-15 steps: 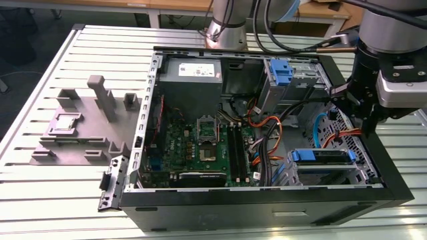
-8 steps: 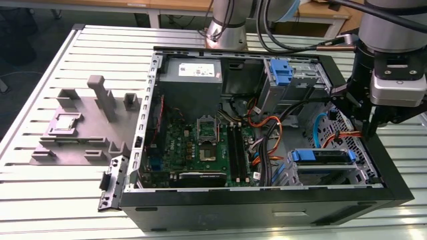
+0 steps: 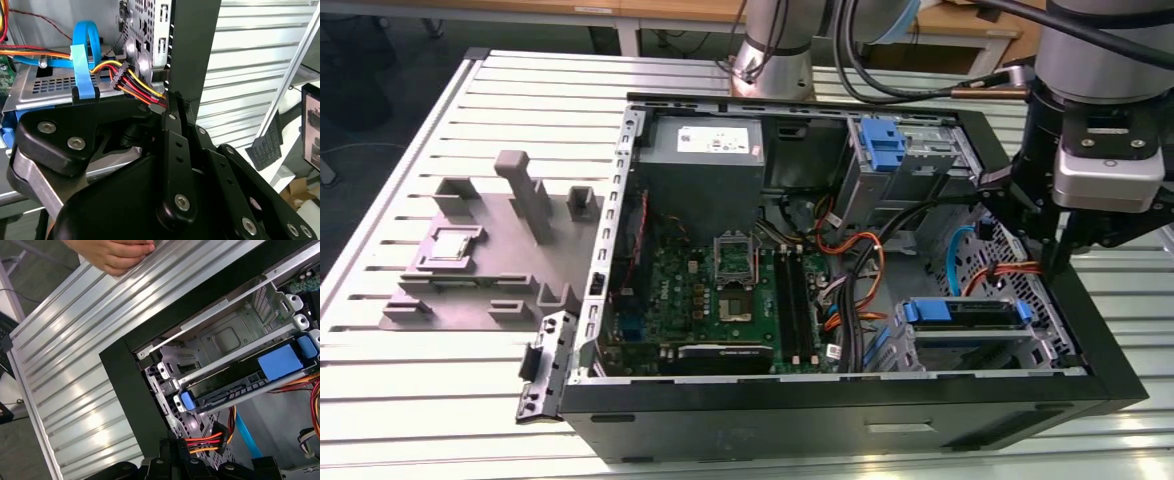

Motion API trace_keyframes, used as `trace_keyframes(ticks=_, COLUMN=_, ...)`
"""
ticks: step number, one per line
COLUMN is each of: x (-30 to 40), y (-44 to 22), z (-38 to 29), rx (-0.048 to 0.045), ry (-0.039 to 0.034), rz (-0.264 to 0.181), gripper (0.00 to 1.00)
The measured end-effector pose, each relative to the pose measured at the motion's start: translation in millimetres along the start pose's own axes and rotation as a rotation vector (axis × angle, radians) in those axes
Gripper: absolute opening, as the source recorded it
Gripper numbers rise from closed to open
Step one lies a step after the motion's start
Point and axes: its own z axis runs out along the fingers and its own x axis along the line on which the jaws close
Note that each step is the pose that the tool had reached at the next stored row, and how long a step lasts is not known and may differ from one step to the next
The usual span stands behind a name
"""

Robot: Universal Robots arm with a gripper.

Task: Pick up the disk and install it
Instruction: 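Insert the first disk wire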

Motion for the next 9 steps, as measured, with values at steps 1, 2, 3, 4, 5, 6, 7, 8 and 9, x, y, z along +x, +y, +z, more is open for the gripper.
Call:
trace_keyframes(ticks=1, x=-0.1, y=0.1, z=-0.2, rx=0.0007, ry=-0.0017, rz=0.006, gripper=0.17)
trace_keyframes(ticks=2, x=-0.3, y=0.2, z=-0.3, rx=0.0021, ry=-0.0039, rz=0.011, gripper=0.17)
trace_keyframes(ticks=3, x=-0.4, y=0.2, z=-0.4, rx=0.0045, ry=-0.0074, rz=0.016, gripper=0.17)
trace_keyframes(ticks=4, x=-0.4, y=0.3, z=-0.4, rx=0.0077, ry=-0.0123, rz=0.022, gripper=0.17)
trace_keyframes(ticks=5, x=-0.5, y=0.3, z=-0.3, rx=0.0109, ry=-0.0173, rz=0.028, gripper=0.17)
trace_keyframes(ticks=6, x=-0.6, y=0.4, z=-0.3, rx=0.014, ry=-0.022, rz=0.034, gripper=0.17)
trace_keyframes(ticks=7, x=-0.7, y=0.4, z=-0.5, rx=0.0162, ry=-0.025, rz=0.04, gripper=0.17)
trace_keyframes(ticks=8, x=-1.0, y=0.6, z=-0.6, rx=0.017, ry=-0.0262, rz=0.045, gripper=0.17)
trace_keyframes(ticks=9, x=-1.4, y=0.8, z=-0.6, rx=0.0176, ry=-0.0272, rz=0.049, gripper=0.17)
